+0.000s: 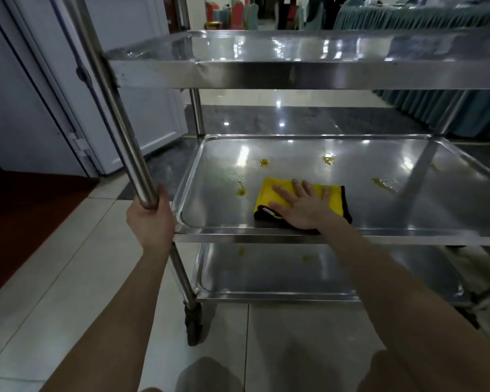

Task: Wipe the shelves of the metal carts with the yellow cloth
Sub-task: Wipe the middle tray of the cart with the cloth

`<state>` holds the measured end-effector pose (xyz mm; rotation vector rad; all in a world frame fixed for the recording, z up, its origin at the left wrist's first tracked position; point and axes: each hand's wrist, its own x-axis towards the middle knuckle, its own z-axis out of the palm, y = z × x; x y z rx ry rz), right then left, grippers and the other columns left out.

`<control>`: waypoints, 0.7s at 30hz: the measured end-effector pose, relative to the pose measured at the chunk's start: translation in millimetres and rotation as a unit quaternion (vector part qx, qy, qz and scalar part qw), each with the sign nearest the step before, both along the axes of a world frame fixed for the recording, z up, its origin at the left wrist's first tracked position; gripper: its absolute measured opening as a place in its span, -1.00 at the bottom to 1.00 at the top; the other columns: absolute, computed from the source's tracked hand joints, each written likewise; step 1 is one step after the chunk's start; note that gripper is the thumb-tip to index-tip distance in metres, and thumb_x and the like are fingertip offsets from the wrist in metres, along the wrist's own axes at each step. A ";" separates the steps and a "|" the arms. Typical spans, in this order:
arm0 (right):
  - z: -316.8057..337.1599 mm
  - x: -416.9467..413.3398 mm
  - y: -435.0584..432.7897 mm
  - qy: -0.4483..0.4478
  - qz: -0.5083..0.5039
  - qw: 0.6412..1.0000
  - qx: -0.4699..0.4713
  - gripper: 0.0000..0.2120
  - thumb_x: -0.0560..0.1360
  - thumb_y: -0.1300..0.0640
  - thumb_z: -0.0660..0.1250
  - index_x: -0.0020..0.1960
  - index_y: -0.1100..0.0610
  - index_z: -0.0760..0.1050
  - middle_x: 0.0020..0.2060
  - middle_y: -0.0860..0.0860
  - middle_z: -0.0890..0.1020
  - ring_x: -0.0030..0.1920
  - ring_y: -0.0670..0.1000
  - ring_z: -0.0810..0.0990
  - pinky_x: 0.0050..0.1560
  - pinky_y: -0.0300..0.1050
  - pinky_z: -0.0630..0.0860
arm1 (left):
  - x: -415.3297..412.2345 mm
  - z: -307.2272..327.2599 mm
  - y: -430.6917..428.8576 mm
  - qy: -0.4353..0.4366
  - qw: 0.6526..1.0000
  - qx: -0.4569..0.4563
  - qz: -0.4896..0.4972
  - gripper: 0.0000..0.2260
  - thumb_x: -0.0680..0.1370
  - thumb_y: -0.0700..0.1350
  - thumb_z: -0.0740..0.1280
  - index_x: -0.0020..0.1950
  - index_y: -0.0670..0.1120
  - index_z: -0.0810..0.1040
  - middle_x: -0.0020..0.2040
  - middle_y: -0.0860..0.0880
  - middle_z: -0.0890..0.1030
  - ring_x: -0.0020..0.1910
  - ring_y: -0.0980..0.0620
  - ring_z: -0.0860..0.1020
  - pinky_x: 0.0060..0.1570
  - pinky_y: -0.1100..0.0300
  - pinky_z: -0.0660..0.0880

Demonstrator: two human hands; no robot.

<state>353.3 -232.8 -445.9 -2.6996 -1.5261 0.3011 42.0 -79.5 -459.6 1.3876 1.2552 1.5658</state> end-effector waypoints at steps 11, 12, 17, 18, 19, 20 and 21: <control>1.4 -124.2 114.0 0.009 0.127 0.992 -0.002 -0.25 0.56 -0.56 -0.20 0.70 -0.35 -0.18 0.73 0.03 -0.24 0.71 0.19 -0.30 0.47 0.62 -0.39 | 1.6 -3.9 8.0 -0.028 1.000 0.002 -0.001 -0.54 0.59 0.10 0.45 -0.29 -0.20 0.40 -0.33 -0.39 0.48 -0.42 -0.07 0.47 -0.40 -0.03 0.47; -0.3 -128.2 102.7 0.015 0.137 0.990 -0.004 -0.26 0.57 -0.55 -0.20 0.69 -0.36 -0.19 0.73 0.01 -0.25 0.71 0.17 -0.31 0.49 0.60 -0.38 | 0.5 -4.4 7.9 -0.027 1.000 -0.001 -0.006 -0.51 0.59 0.11 0.46 -0.26 -0.26 0.41 -0.33 -0.39 0.49 -0.43 -0.07 0.47 -0.41 -0.02 0.47; 4.9 -92.3 46.6 0.039 0.118 0.992 -0.017 -0.32 0.61 -0.53 -0.13 0.68 -0.40 -0.15 0.73 -0.09 -0.25 0.72 0.07 -0.30 0.58 0.46 -0.35 | -1.2 -1.9 6.3 -0.047 0.999 -0.005 -0.028 -0.49 0.60 0.11 0.47 -0.25 -0.24 0.35 -0.37 -0.34 0.41 -0.45 -0.04 0.43 -0.45 0.05 0.41; 5.8 -79.0 37.1 0.039 0.098 0.994 -0.018 -0.31 0.61 -0.54 -0.12 0.68 -0.41 -0.15 0.73 -0.10 -0.25 0.72 0.06 -0.29 0.59 0.45 -0.35 | -1.3 -1.3 5.7 -0.046 0.998 -0.008 -0.032 -0.49 0.59 0.11 0.47 -0.24 -0.23 0.34 -0.36 -0.35 0.40 -0.45 -0.05 0.42 -0.45 0.05 0.40; 5.8 -67.0 29.7 0.037 0.077 0.996 -0.017 -0.30 0.59 -0.56 -0.12 0.67 -0.42 -0.15 0.73 -0.11 -0.25 0.72 0.06 -0.28 0.59 0.45 -0.34 | -1.6 -0.6 5.1 -0.044 0.998 -0.010 -0.034 -0.49 0.59 0.11 0.47 -0.24 -0.23 0.33 -0.35 -0.37 0.40 -0.45 -0.06 0.41 -0.45 0.03 0.41; 5.1 -58.0 25.3 0.034 0.059 0.998 -0.016 -0.27 0.56 -0.60 -0.13 0.67 -0.43 -0.15 0.73 -0.11 -0.24 0.72 0.06 -0.28 0.59 0.46 -0.33 | -2.0 -0.4 4.5 -0.042 0.998 -0.010 -0.036 -0.49 0.60 0.11 0.47 -0.25 -0.22 0.32 -0.34 -0.38 0.40 -0.44 -0.08 0.41 -0.45 -0.03 0.42; 4.1 -53.1 25.3 0.031 0.045 0.998 -0.014 -0.21 0.49 -0.65 -0.17 0.66 -0.45 -0.16 0.73 -0.10 -0.23 0.72 0.07 -0.27 0.58 0.48 -0.34 | -2.2 -0.2 4.1 -0.039 0.999 -0.008 -0.035 -0.50 0.60 0.10 0.46 -0.26 -0.20 0.32 -0.34 -0.39 0.39 -0.44 -0.10 0.40 -0.46 -0.09 0.43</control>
